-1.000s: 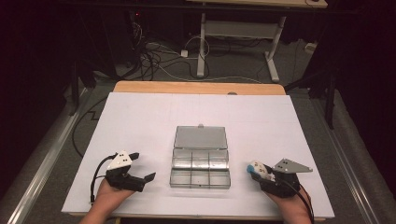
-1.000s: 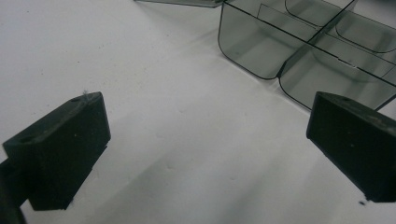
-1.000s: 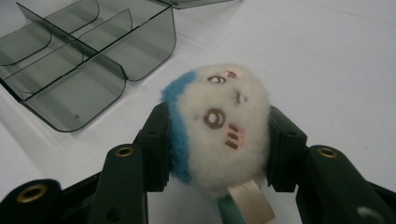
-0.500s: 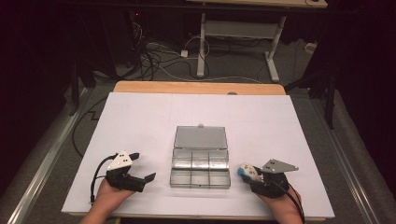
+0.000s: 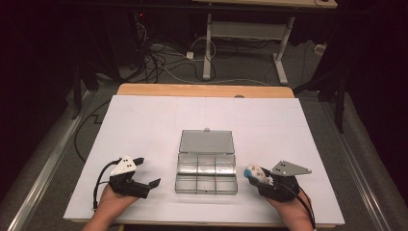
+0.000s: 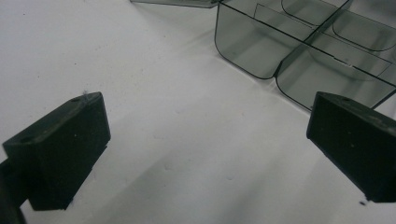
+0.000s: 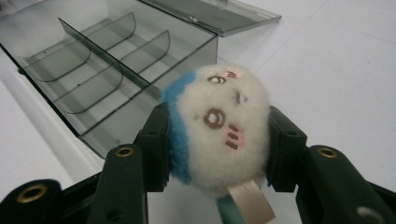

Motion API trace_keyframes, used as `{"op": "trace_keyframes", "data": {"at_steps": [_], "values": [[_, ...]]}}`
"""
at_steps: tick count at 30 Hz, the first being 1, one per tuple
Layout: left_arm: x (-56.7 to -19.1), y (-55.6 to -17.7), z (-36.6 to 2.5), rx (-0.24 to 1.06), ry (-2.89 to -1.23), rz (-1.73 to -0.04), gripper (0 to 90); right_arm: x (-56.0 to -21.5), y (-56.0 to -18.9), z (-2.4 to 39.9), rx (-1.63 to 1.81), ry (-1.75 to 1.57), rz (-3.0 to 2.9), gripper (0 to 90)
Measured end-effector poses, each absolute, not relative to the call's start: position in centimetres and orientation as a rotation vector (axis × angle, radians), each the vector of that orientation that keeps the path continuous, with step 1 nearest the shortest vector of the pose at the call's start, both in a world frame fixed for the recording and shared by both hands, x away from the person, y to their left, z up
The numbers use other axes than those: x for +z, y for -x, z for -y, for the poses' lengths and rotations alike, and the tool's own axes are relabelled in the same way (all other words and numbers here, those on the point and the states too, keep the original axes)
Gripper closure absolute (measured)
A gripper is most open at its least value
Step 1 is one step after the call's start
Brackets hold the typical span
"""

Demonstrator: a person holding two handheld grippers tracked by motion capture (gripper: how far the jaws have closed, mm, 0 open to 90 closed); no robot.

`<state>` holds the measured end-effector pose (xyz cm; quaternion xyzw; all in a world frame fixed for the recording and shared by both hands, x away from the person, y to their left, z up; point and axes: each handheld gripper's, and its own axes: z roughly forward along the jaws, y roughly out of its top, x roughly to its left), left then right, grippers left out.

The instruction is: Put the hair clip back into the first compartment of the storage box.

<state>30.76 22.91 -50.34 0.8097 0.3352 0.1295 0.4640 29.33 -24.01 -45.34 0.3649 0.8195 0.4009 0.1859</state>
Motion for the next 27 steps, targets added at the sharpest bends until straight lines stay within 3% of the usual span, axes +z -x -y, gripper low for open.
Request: {"op": "trace_keyframes", "data": {"at_steps": [27], "values": [[-50.3, -30.7, -22.9, 0.320, -1.990, -0.822, 0.0, -44.4, -30.6, 17.6, 1.164, -0.865, -2.397, 52.5]]}}
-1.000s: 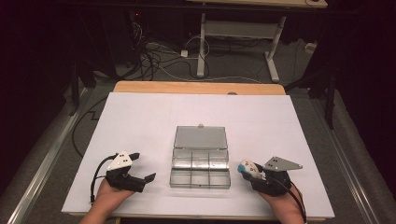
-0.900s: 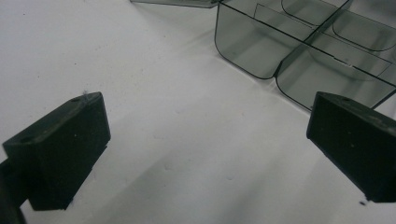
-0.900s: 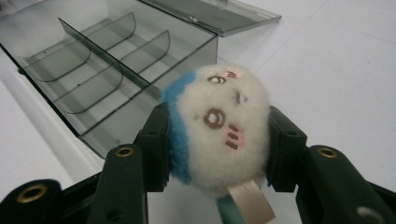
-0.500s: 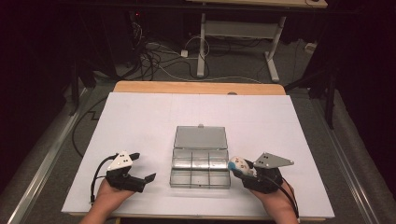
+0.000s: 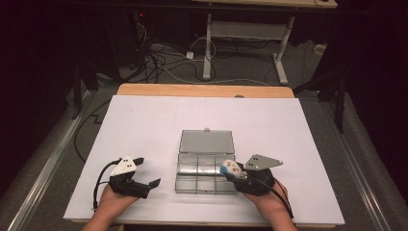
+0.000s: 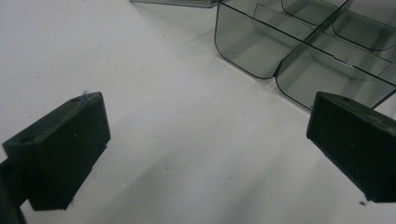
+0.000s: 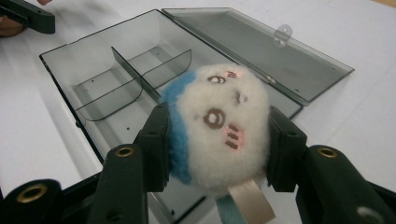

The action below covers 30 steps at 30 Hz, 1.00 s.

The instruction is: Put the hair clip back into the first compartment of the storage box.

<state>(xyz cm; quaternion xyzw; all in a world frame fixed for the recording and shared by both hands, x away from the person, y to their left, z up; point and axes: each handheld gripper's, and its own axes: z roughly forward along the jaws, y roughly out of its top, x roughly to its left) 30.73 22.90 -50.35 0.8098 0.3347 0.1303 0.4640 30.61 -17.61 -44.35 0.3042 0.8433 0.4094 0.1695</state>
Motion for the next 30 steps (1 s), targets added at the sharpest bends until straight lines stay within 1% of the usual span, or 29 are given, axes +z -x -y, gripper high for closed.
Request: {"op": "trace_keyframes", "data": {"at_steps": [15, 30], "values": [[-50.3, -30.7, -22.9, 0.320, -1.989, -0.818, 0.0, -45.0, -31.4, 14.4, 1.166, -0.808, -2.454, 52.4], [-50.3, -30.7, -22.9, 0.319, -1.986, -0.817, 0.0, -45.4, -31.2, 12.8, 1.167, -0.769, -2.494, 52.4]]}}
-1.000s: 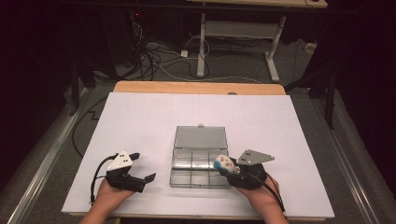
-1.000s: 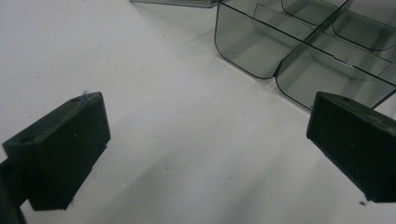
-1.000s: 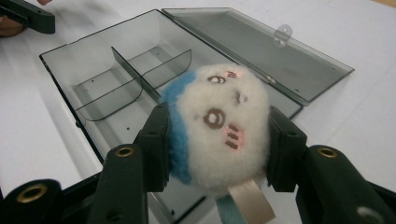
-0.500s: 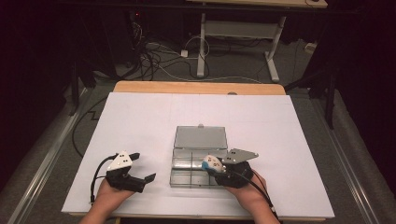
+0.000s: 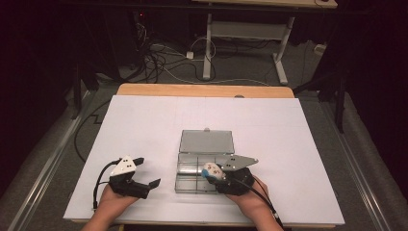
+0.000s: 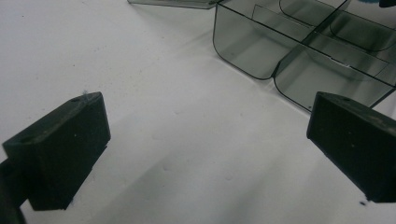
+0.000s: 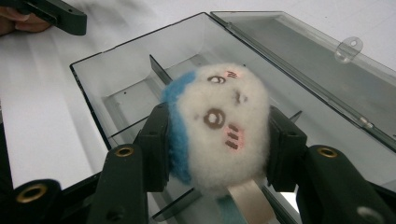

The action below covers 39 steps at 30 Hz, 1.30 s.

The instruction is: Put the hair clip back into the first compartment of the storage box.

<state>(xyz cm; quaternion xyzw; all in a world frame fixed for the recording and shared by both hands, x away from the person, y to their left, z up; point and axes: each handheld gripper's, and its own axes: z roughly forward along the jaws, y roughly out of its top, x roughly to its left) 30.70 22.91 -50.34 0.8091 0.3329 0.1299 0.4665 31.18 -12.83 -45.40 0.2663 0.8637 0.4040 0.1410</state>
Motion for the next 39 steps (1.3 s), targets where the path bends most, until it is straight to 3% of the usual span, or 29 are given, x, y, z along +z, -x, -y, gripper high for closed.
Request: {"op": "trace_keyframes", "data": {"at_steps": [39], "values": [[-50.3, -30.6, -23.0, 0.321, -1.973, -0.813, 0.0, -44.4, -34.2, 8.2, 1.154, -0.782, -2.575, 49.7]]}}
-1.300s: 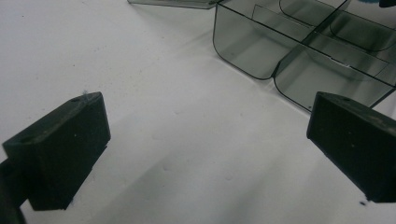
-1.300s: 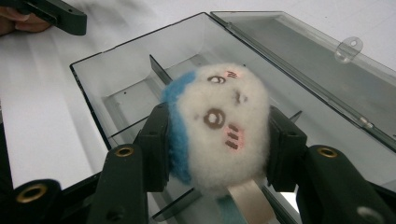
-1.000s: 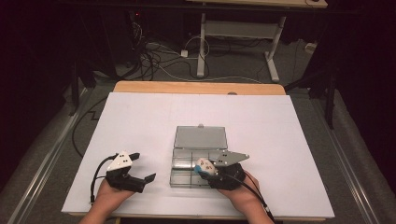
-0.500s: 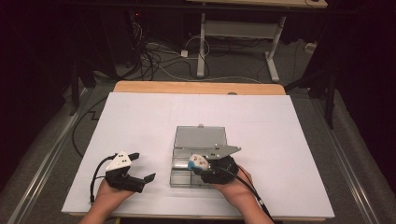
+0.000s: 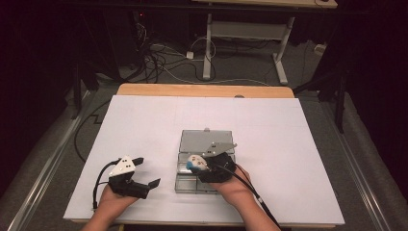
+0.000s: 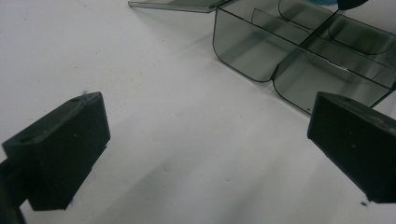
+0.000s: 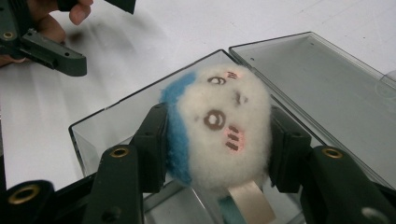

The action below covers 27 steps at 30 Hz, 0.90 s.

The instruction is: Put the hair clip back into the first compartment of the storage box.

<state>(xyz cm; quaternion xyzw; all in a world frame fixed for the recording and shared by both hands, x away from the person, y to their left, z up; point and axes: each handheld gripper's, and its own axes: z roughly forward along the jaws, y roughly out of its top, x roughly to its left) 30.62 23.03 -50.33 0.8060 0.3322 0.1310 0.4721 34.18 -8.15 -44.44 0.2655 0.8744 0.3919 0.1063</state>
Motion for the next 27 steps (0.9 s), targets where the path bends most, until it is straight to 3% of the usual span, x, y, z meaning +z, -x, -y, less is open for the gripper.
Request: {"op": "trace_keyframes", "data": {"at_steps": [27], "values": [[-50.3, -30.6, -23.0, 0.319, -1.973, -0.812, 0.0, -45.4, -36.1, 4.6, 0.947, -0.748, -2.658, 46.8]]}}
